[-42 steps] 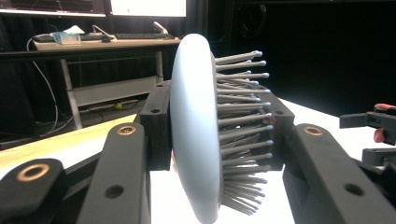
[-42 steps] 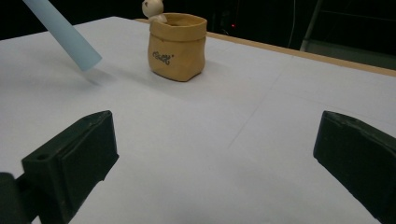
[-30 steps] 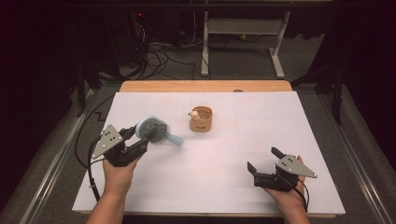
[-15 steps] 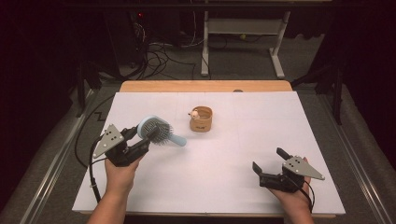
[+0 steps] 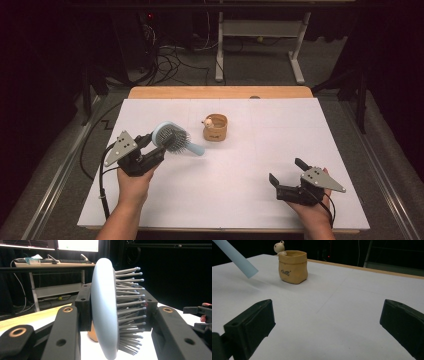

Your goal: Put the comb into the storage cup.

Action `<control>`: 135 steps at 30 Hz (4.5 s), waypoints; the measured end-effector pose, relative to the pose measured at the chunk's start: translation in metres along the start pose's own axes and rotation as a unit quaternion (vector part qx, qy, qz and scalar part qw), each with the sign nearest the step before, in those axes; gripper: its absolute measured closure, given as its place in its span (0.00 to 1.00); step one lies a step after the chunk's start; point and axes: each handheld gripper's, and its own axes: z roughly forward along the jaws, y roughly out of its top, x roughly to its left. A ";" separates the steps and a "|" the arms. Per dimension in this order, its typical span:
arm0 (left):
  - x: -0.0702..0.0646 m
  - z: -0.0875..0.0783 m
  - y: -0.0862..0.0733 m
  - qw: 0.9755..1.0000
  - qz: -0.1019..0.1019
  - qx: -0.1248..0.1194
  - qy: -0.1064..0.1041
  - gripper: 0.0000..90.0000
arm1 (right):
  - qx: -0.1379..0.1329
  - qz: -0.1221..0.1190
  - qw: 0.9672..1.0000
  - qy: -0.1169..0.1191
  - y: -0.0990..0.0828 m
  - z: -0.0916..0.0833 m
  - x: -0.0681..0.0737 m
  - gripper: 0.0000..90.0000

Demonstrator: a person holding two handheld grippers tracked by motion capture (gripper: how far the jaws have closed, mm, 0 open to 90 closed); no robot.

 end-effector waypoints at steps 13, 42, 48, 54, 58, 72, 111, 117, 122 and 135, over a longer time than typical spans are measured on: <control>-0.004 0.008 0.014 1.000 0.007 -0.010 -0.004 0.63 | -0.001 -0.005 1.000 0.002 0.001 0.001 0.002 0.00; -0.008 0.038 0.041 1.000 0.000 -0.027 -0.007 0.63 | -0.013 -0.006 1.000 -0.001 0.003 -0.001 0.001 0.00; -0.005 0.045 0.047 0.999 -0.004 -0.032 -0.005 0.63 | -0.016 -0.005 1.000 -0.004 0.003 -0.002 0.001 0.00; -0.002 0.051 0.052 0.999 -0.008 -0.034 -0.001 0.63 | -0.016 -0.005 1.000 -0.004 0.003 -0.002 0.001 0.00; -0.002 0.056 0.053 0.999 -0.009 -0.035 0.000 0.63 | -0.015 -0.006 1.000 -0.003 0.003 -0.001 0.001 0.00; -0.003 0.075 0.059 0.999 -0.003 -0.030 0.017 0.63 | -0.016 -0.001 1.000 -0.008 0.002 -0.002 0.000 0.00; 0.004 0.110 0.057 0.999 0.009 0.015 0.030 0.63 | -0.016 0.004 1.000 -0.012 0.002 -0.003 -0.002 0.00; 0.002 0.115 0.053 0.999 0.015 0.024 0.031 0.63 | -0.018 0.003 1.000 -0.011 0.003 -0.003 -0.002 0.00; 0.002 0.116 0.050 0.999 0.012 0.023 0.031 0.63 | -0.019 0.005 1.000 -0.012 0.003 -0.004 -0.002 0.00; 0.001 0.121 0.043 0.999 0.013 0.031 0.034 0.63 | -0.021 0.005 1.000 -0.014 0.003 -0.004 -0.003 0.00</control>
